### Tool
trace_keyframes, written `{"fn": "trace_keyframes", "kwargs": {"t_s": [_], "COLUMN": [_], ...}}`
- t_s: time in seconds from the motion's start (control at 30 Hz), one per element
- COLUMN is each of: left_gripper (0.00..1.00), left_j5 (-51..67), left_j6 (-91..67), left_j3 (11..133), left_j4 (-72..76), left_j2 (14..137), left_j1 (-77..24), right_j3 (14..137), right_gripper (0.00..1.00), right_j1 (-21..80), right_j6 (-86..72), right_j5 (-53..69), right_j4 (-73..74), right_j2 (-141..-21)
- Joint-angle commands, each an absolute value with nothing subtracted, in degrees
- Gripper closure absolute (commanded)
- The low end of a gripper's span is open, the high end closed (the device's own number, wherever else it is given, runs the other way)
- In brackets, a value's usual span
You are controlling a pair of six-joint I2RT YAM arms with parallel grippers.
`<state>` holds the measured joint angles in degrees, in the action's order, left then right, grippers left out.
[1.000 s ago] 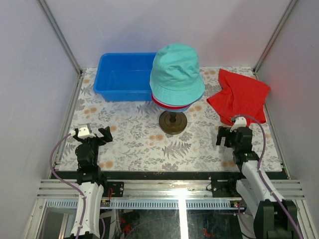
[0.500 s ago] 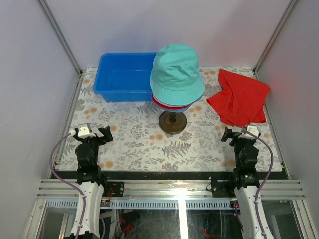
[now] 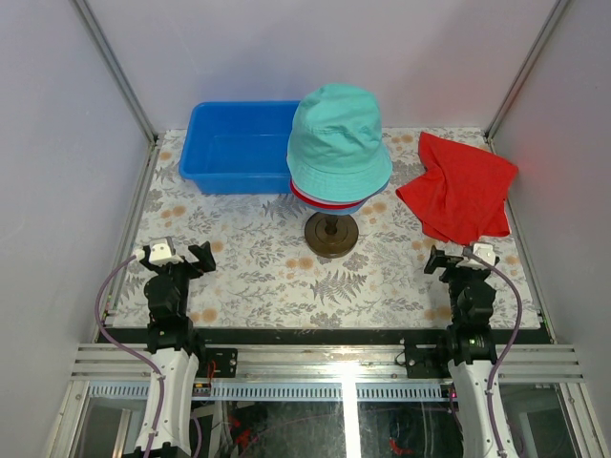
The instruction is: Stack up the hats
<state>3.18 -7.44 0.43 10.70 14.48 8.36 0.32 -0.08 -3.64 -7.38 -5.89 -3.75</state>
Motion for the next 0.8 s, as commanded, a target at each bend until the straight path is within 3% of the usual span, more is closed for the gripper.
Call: {"fn": "trace_keyframes", "kwargs": {"t_s": [0.0, 0.1, 0.77], "left_gripper": [0.00, 0.00, 0.00], "left_j5": [3.1, 3.1, 3.1], "left_j6": [-7.1, -7.1, -7.1], "left_j3": [-5.4, -5.4, -5.5], "left_j4": [15.0, 15.1, 15.1], "left_j2": [14.4, 14.4, 14.4], "left_j1": [8.4, 8.4, 8.5], "right_j3": [-5.7, -5.4, -4.5], "right_gripper": [0.01, 0.01, 0.01], "right_j1": [-0.2, -0.2, -0.2], "right_j6": [0.9, 3.3, 1.3], "right_j5": [4.1, 9.5, 5.4], "right_j4": [-5.2, -5.8, -12.2], "right_j2": [-1.9, -3.2, -13.3]}}
